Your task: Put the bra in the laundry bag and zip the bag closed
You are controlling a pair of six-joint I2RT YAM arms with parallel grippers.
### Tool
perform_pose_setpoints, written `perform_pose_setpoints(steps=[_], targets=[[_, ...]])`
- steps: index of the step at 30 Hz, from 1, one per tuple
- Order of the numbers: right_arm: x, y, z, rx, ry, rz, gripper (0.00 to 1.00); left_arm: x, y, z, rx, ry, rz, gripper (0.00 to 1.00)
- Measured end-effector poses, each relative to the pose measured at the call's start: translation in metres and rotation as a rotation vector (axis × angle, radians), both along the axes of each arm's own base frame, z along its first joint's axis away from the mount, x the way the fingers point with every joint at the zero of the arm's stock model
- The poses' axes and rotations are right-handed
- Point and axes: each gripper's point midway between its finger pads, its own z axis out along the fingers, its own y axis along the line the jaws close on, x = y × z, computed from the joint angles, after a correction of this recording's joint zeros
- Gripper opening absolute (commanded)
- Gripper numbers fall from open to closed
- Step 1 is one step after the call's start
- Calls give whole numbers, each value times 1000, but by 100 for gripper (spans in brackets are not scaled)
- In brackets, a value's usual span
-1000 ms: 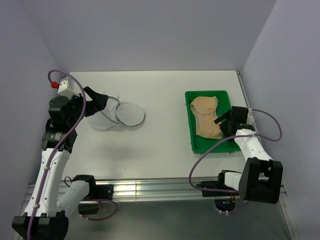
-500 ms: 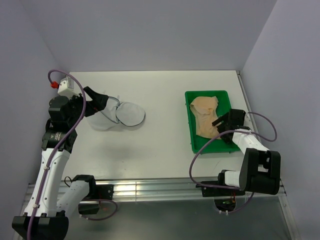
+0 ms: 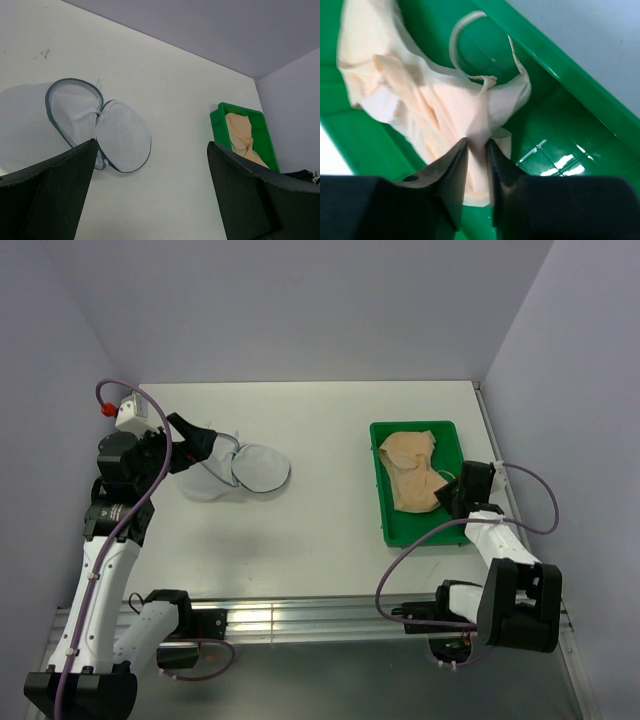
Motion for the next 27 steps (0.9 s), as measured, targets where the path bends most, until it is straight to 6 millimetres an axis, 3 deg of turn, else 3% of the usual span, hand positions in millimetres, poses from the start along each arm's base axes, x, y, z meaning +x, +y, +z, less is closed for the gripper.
perform_pose_setpoints(steps=[5, 8, 14, 17, 23, 27], targets=[[5, -5, 16, -44, -56, 7, 7, 1, 0, 1, 0, -3, 0, 99], [5, -5, 16, -52, -55, 14, 1, 1, 0, 1, 0, -5, -1, 99], [16, -5, 40, -58, -78, 39, 0, 1, 0, 1, 0, -5, -1, 99], [29, -6, 74, -71, -134, 49, 0, 1, 0, 1, 0, -5, -1, 99], [58, -3, 174, -100, -302, 93, 0, 1, -1, 1, -1, -5, -4, 99], [71, 14, 247, -115, -417, 158, 0, 1, -1, 1, -2, -4, -4, 99]])
